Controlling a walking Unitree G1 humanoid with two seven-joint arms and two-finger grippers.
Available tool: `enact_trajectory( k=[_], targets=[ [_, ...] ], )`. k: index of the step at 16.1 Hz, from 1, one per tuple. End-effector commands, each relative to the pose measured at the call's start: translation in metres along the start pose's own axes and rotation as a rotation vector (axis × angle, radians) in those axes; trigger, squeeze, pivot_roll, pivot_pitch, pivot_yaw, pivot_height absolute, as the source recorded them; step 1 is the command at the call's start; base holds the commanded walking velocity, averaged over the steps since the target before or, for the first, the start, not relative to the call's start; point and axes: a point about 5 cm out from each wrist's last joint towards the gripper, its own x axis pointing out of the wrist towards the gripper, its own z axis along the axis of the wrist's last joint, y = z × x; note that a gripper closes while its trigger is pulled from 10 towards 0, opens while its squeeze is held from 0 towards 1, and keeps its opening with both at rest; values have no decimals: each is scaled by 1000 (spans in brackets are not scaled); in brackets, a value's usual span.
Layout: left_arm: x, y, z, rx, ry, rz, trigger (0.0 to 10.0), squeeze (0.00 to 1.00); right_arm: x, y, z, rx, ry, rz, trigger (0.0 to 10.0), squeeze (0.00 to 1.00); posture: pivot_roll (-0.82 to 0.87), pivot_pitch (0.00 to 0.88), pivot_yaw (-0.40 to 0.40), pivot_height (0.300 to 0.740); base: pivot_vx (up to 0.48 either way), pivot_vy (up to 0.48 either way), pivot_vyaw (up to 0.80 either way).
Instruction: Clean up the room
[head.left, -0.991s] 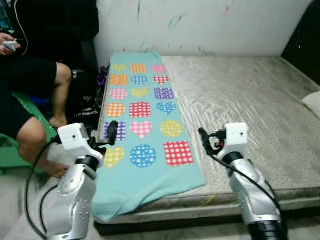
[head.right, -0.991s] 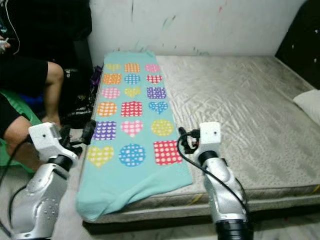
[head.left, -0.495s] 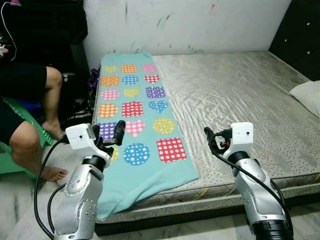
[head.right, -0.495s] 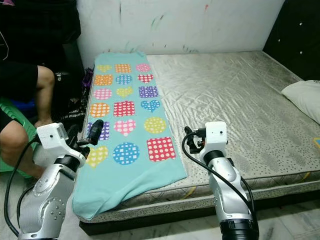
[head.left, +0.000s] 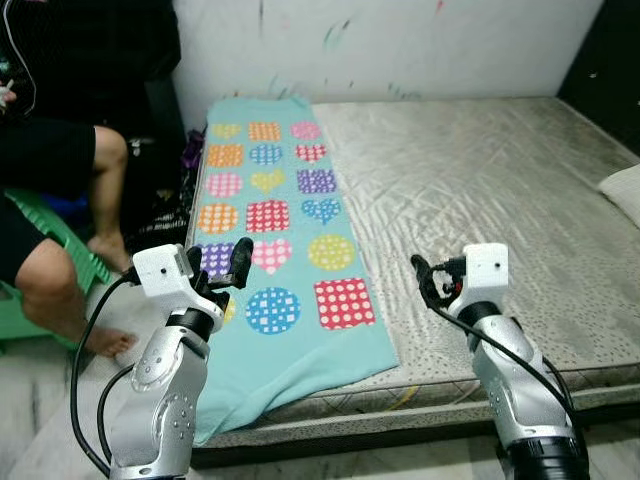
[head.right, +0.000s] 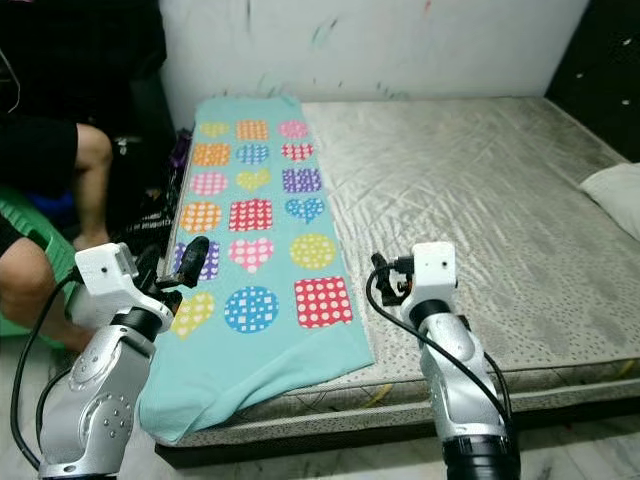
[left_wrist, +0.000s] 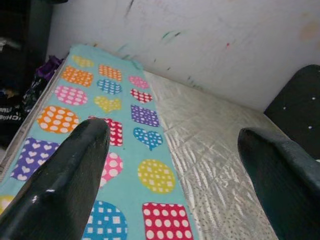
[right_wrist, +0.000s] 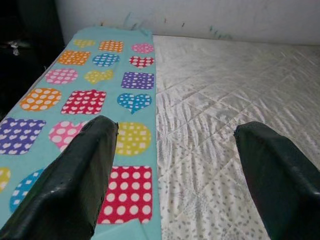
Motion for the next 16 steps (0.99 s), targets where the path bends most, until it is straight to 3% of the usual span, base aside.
enact_trajectory(
  k=[1, 16],
  targets=[
    [1, 0, 0, 9, 6, 5, 10000, 0, -1, -4, -1, -3, 9, -16, 10000, 0, -67, 0, -7, 740, 0, 0, 0],
    [-1, 2, -2, 11, 17, 24, 10000, 0, -5, -5, -6, -4, 43, -10, 10000, 0, -65, 0, -8, 740, 0, 0, 0]
  ],
)
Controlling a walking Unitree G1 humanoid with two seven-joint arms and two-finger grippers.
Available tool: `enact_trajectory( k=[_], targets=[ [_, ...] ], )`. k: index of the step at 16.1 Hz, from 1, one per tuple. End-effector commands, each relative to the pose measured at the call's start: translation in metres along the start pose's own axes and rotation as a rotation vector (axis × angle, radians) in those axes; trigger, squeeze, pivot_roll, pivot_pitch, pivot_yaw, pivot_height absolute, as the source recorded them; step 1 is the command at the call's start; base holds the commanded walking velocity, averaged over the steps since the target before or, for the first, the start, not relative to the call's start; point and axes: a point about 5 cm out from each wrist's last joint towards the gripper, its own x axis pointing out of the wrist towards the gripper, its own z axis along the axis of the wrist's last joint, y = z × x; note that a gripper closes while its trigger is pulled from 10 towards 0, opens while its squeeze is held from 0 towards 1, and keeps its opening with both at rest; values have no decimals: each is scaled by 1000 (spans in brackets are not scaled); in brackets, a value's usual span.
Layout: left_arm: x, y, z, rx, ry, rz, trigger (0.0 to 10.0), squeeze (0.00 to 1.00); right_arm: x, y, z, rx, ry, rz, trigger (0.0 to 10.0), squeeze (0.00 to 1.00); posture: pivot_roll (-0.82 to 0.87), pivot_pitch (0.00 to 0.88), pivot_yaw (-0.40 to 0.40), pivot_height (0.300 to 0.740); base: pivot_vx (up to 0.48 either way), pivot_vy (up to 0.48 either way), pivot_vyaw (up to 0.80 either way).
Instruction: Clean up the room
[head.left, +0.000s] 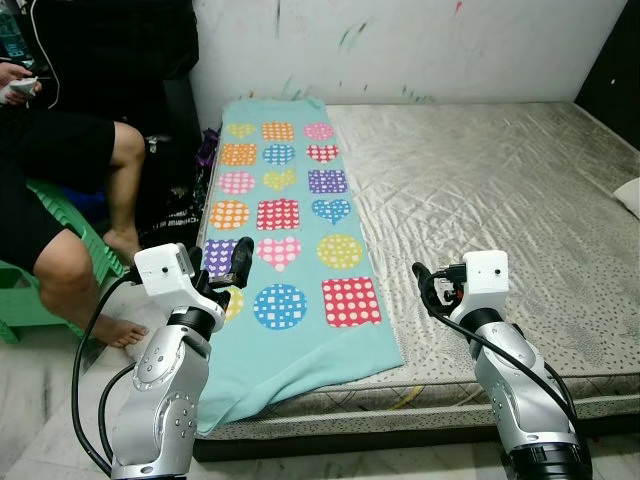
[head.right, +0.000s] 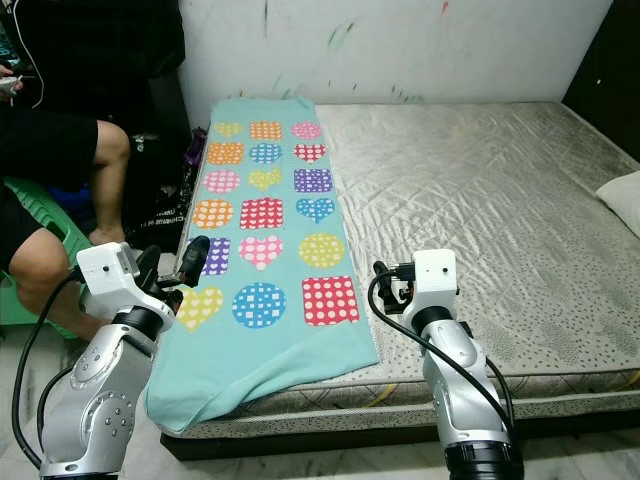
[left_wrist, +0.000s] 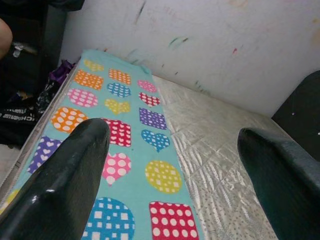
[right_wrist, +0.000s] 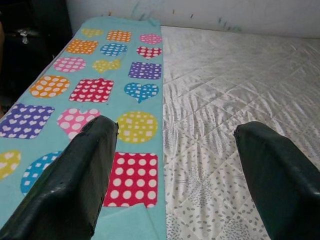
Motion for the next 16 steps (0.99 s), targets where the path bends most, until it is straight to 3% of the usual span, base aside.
enact_trajectory(
  k=[1, 3, 5, 7, 9, 11, 16],
  targets=[
    [-1, 1, -1, 8, 10, 14, 10000, 0, 0, -2, 3, -1, -5, -4, 10000, 0, -65, 0, -8, 740, 0, 0, 0],
    [-1, 1, -1, 8, 10, 14, 10000, 0, 0, -2, 3, -1, -5, -4, 10000, 0, -65, 0, -8, 740, 0, 0, 0],
    [-36, 48, 19, 189, -20, 207, 10000, 0, -31, -17, 19, -13, -88, 1, 10000, 0, -60, 18, -10, 740, 0, 0, 0],
    [-39, 55, 18, 206, -18, 222, 10000, 0, -38, -12, 8, -55, -29, 56, 10000, 0, -69, 12, -13, 740, 0, 0, 0],
    [-41, 59, 18, 213, -19, 239, 10000, 0, -46, -23, -2, -66, -4, 30, 10000, 0, -72, 10, -16, 740, 0, 0, 0],
    [-41, 60, 17, 215, -22, 242, 10000, 0, -45, -32, 8, -63, -51, -6, 10000, 0, -82, 7, -14, 740, 0, 0, 0],
    [-51, 62, 9, 225, 21, 242, 10000, 0, -47, -21, 7, -36, -11, 32, 10000, 0, -71, 32, -24, 740, 0, 0, 0]
  ],
)
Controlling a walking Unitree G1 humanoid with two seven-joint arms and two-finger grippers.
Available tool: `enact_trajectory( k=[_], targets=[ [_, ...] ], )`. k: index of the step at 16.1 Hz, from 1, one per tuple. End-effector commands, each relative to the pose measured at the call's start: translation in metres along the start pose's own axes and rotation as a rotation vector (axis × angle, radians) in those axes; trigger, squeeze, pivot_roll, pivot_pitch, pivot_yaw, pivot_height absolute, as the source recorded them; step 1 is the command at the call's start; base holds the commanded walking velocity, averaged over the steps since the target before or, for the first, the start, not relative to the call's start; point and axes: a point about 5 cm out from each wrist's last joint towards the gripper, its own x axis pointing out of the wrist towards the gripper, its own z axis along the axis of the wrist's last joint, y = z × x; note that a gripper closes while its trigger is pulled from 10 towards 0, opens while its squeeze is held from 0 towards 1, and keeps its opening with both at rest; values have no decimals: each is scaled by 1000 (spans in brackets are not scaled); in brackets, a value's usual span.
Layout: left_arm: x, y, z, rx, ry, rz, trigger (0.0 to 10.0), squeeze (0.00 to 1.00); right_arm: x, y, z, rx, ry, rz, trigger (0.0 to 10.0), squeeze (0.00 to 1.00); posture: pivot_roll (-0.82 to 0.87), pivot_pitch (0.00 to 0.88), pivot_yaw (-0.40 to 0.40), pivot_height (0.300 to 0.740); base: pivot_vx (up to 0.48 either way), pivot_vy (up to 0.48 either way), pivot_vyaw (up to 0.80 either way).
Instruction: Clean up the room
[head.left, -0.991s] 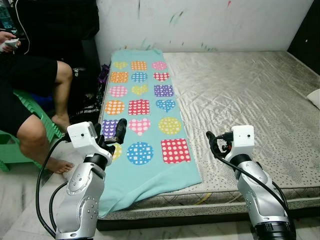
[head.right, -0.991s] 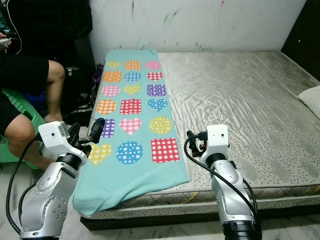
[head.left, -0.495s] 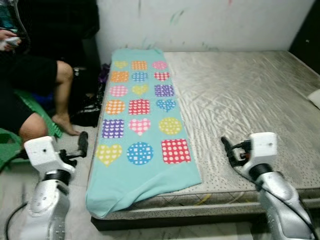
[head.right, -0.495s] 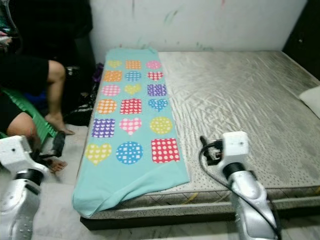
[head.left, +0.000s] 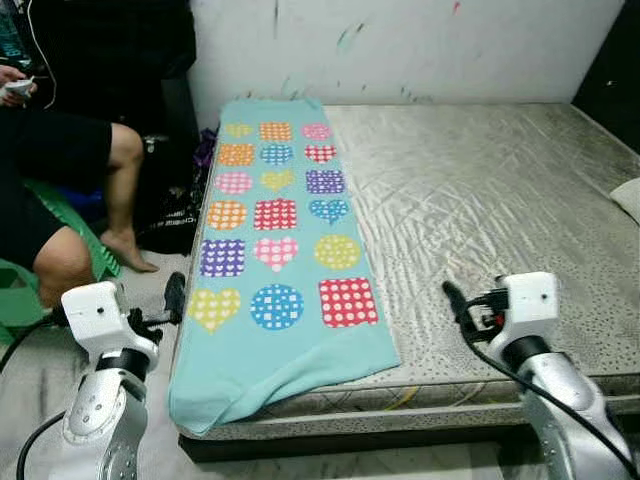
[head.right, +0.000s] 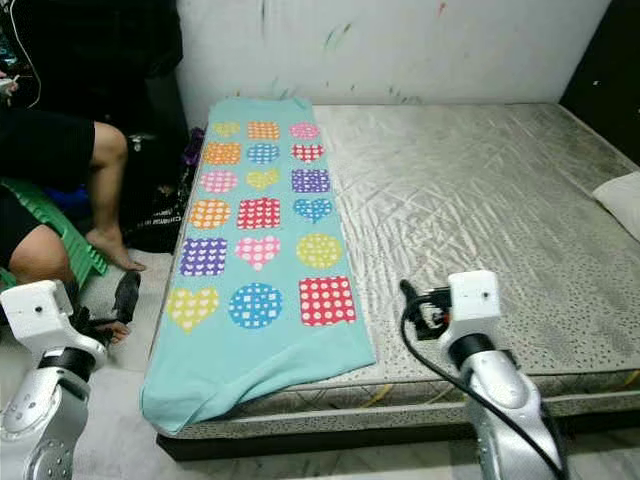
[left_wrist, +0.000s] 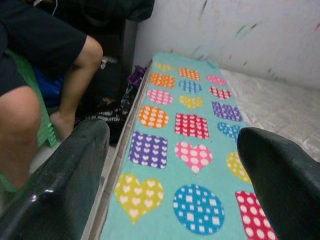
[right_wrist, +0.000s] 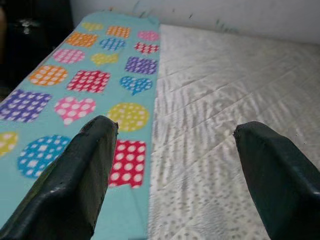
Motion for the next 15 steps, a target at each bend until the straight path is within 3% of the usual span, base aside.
enact_trajectory(
  k=[1, 15],
  targets=[
    [-2, 1, 2, 3, 1, -11, 10000, 0, -3, 4, 4, 0, -13, 19, 10000, 0, -70, 39, -25, 740, 0, 0, 0],
    [-4, -11, 6, -43, 9, -76, 10000, 0, -4, 14, 0, 29, 14, 29, 10000, 0, -64, 85, -17, 740, 0, 0, 0]
  ],
)
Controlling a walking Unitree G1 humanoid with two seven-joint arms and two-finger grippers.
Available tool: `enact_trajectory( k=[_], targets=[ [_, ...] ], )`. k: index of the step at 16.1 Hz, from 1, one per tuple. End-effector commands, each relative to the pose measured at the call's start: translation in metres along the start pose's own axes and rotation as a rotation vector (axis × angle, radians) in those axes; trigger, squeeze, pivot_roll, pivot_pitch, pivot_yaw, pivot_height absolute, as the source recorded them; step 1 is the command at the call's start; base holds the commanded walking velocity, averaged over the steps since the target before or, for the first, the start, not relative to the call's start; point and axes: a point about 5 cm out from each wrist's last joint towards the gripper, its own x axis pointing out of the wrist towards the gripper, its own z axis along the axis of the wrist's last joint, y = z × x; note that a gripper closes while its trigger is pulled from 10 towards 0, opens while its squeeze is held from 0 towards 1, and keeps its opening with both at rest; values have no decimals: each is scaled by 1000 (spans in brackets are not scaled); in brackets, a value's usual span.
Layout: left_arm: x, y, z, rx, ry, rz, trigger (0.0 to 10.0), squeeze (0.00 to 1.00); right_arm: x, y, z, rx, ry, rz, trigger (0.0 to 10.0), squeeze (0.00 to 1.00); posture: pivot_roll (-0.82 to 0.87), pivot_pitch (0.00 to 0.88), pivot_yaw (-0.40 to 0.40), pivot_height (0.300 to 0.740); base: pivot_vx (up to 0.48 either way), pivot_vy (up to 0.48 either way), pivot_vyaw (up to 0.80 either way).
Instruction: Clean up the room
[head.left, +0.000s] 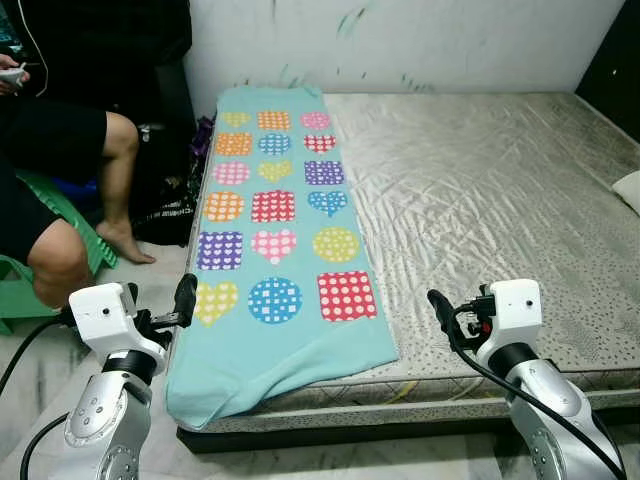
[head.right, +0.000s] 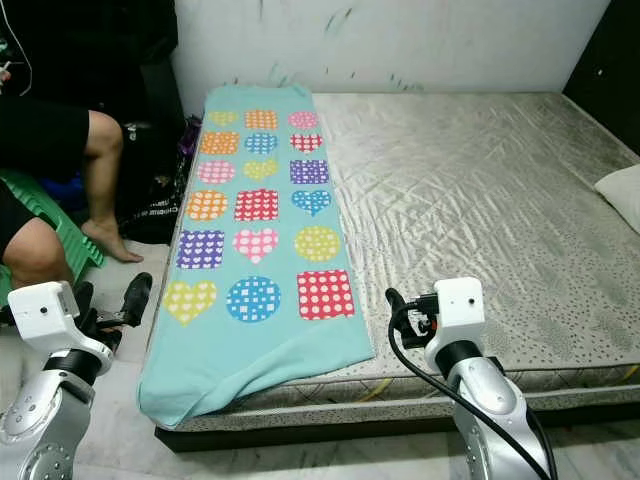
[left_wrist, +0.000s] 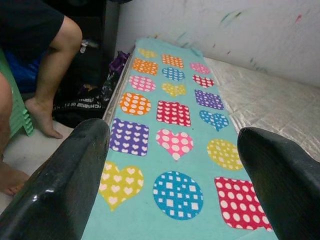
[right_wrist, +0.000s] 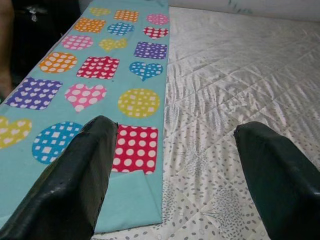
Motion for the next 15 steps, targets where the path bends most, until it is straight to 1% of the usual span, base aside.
enact_trajectory(
  k=[1, 3, 4, 6, 9, 13, 15],
  targets=[
    [-2, -2, 3, 4, -5, -6, 10000, 0, -2, 4, 3, 0, -8, 9, 10000, 0, -63, 88, -17, 736, 0, 0, 0],
    [-2, -2, 4, 2, -3, -6, 10000, 0, -2, 5, 3, 1, -5, 15, 10000, 0, -62, 89, -17, 722, 0, 0, 0],
    [-2, -3, 4, 1, -4, -3, 10000, 0, -2, 5, 3, 2, -5, 22, 10000, 0, -61, 89, -18, 702, 0, 0, 0],
    [-1, -1, 5, 18, -9, 36, 10000, 0, -2, 5, 3, -3, -9, 28, 10000, 0, -59, 88, -19, 687, 0, 0, 0],
    [0, 2, 5, 15, -8, 65, 10000, 0, 0, 5, 3, -8, -6, 28, 10000, 0, -59, 85, -20, 687, 0, 0, 0],
    [1, 2, 5, 4, -8, 56, 10000, 0, 3, 3, 5, -20, -12, 31, 10000, 0, -58, 82, -25, 687, 0, 0, 0],
    [0, 1, 5, 1, -7, 61, 10000, 0, 3, 3, 5, -26, -11, 38, 10000, 0, -59, 82, -27, 678, 0, 0, 0]
  ],
)
